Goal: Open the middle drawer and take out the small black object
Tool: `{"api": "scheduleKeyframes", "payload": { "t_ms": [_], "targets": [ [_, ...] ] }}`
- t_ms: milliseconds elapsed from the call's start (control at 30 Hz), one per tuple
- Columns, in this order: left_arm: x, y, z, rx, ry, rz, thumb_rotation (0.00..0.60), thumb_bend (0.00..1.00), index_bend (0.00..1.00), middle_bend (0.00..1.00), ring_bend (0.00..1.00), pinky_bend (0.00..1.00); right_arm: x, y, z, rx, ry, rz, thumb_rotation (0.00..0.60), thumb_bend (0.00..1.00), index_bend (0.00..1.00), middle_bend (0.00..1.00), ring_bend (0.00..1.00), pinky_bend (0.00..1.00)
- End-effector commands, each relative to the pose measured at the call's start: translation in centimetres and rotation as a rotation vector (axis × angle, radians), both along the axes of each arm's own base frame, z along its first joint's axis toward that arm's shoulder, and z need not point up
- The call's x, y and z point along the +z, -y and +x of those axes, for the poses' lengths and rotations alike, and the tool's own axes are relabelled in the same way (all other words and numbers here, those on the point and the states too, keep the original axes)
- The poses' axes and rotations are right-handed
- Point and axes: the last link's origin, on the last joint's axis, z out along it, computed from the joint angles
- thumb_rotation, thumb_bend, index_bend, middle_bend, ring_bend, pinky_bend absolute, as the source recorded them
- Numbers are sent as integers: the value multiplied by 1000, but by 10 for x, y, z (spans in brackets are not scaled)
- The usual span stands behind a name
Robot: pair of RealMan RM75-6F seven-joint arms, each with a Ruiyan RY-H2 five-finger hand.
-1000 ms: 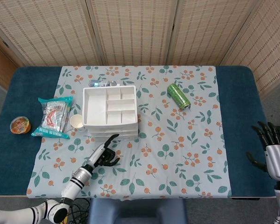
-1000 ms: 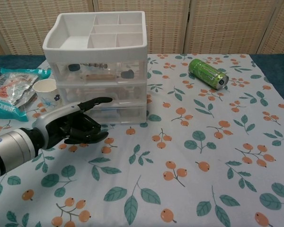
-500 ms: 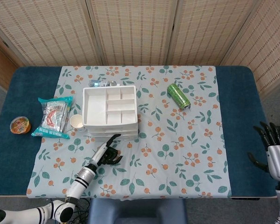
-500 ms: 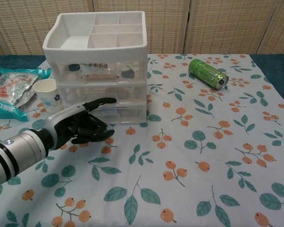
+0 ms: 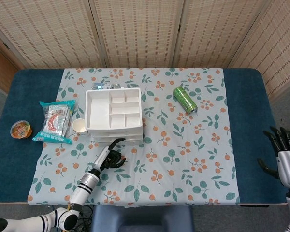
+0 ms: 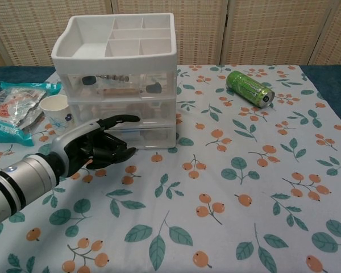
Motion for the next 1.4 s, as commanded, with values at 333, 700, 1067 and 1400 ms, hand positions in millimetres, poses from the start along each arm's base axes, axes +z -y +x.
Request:
{"api": "scheduleKeyframes", "payload": {
  "t_ms": [333,700,1067,1400],
  "targets": [
    [1,9,-3,-7,17,-14,600,384,129,872,944,1000,-1,0,3,4,-3,3,600,290,119,78,42,71],
    [-5,6,-4,11,9,-18,600,384,88,873,944,1000,1,-3,4,-2,-9,-5,600,289,119,79,43,71],
    [-9,5,-2,13,38,-34,600,385,108,872,944,1000,0,-3,5,-3,-11,-3,600,290,118,79,43,71],
    [-8,5,-4,7,42,-26,600,385,240,872,945,1000,1,-4,5,-5,-11,-5,600,290,119,79,42,71]
  ]
}}
